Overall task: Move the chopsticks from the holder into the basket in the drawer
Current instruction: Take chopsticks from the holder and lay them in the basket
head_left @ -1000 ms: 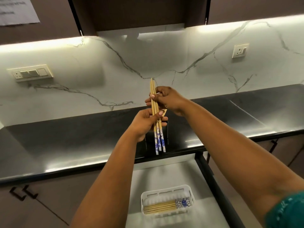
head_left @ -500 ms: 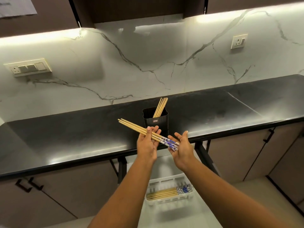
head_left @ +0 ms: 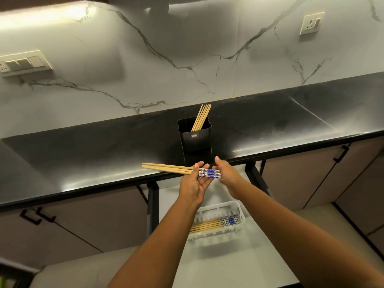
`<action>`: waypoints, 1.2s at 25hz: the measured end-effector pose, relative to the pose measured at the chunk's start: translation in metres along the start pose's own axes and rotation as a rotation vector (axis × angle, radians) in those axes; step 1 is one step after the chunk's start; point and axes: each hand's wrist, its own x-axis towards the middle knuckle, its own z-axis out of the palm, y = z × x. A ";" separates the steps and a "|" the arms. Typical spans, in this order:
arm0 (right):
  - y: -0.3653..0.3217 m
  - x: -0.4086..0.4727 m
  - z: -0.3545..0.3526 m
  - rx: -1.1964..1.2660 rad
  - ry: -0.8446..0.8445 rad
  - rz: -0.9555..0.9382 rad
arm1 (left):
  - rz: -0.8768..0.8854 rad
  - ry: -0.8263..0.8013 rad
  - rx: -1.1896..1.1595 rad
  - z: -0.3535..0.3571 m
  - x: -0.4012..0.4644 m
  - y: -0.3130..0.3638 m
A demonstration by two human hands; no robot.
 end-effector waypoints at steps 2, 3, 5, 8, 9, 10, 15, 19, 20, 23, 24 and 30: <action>0.018 0.003 0.002 -0.539 0.057 -0.261 | -0.024 0.077 -0.009 -0.005 0.009 -0.004; 0.033 0.004 0.004 -0.800 0.038 -0.402 | -0.057 0.115 -0.005 -0.008 0.013 -0.010; 0.069 0.007 0.009 -1.289 0.034 -0.578 | -0.131 0.197 0.060 -0.011 0.017 -0.031; 0.108 0.017 0.009 -1.519 0.026 -0.555 | -0.233 0.298 0.146 -0.023 0.025 -0.060; 0.119 0.020 0.007 -1.482 -0.005 -0.506 | -0.274 0.319 0.158 -0.028 0.029 -0.063; 0.130 0.023 0.004 -1.432 -0.036 -0.470 | -0.322 0.328 0.192 -0.036 0.033 -0.065; 0.163 0.044 -0.023 -1.434 -0.163 -0.524 | -0.440 0.371 0.219 -0.083 0.051 -0.068; 0.176 0.050 -0.053 -1.488 -0.264 -0.434 | -0.318 0.643 -0.032 -0.124 0.062 -0.061; 0.180 0.050 -0.053 -1.508 -0.278 -0.429 | -0.307 0.666 -0.043 -0.129 0.064 -0.063; 0.182 0.054 -0.034 -1.516 -0.305 -0.482 | -0.316 0.669 -0.063 -0.127 0.066 -0.078; 0.183 0.057 -0.026 -1.509 -0.317 -0.485 | -0.316 0.662 -0.062 -0.125 0.067 -0.082; 0.196 0.076 -0.015 -1.535 -0.414 -0.377 | -0.176 0.819 0.336 -0.153 0.075 -0.080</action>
